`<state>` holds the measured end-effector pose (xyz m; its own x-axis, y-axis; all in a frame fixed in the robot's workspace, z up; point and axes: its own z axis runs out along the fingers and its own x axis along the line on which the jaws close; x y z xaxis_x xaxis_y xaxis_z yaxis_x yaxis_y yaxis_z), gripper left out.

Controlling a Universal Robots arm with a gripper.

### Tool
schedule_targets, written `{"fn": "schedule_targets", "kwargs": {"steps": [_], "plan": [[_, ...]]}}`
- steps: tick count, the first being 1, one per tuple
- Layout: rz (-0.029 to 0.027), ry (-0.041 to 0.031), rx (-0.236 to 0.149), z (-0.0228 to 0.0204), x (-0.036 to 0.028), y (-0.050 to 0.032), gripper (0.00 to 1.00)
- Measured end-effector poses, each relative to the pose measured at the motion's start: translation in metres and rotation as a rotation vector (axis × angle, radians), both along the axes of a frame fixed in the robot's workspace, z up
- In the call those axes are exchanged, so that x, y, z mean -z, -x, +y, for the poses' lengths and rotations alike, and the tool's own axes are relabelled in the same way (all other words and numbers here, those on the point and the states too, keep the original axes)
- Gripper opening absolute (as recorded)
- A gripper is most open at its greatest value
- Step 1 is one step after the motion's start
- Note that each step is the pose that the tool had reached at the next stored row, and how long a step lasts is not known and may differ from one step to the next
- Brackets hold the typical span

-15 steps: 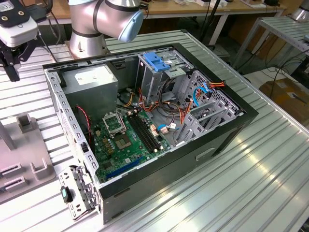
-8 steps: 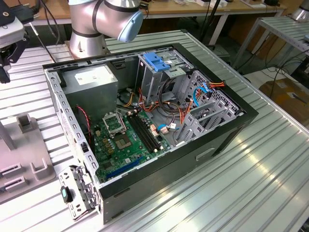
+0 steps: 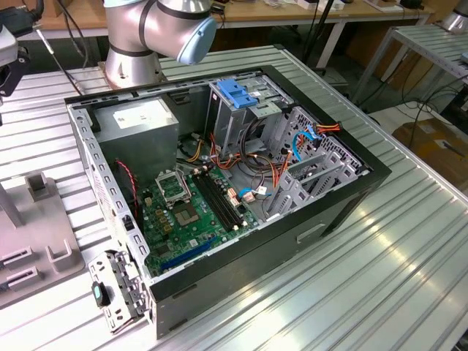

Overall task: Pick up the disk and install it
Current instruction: 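Reach for the disk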

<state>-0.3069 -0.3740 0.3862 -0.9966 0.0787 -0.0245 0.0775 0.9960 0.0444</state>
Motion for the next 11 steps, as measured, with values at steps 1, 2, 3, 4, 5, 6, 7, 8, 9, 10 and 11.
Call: {"fn": "schedule_targets", "kwargs": {"steps": [1,2,3,4,5,6,7,8,9,10,11], "plan": [[0.0001,0.0,0.0,0.0,0.0,0.0,0.11],[0.0001,0.0,0.0,0.0,0.0,0.0001,0.11],[0.0001,0.0,0.0,0.0,0.0,0.0002,0.11],[0.0,0.0,0.0,0.0,0.0,0.0002,0.11],[0.0,0.0,0.0,0.0,0.0,0.0003,0.11],[0.0,0.0,0.0,0.0,0.0,0.0003,0.11],[0.0,0.0,0.0,0.0,0.0,0.0003,0.11],[0.0,0.0,0.0,0.0001,0.0,0.0004,0.11],[0.0,0.0,0.0,0.0003,0.0,0.0005,0.11],[0.0,0.0,0.0,0.0006,0.0001,0.0006,0.11],[0.0,0.0,0.0,0.0009,0.0001,0.0008,0.11]]}}
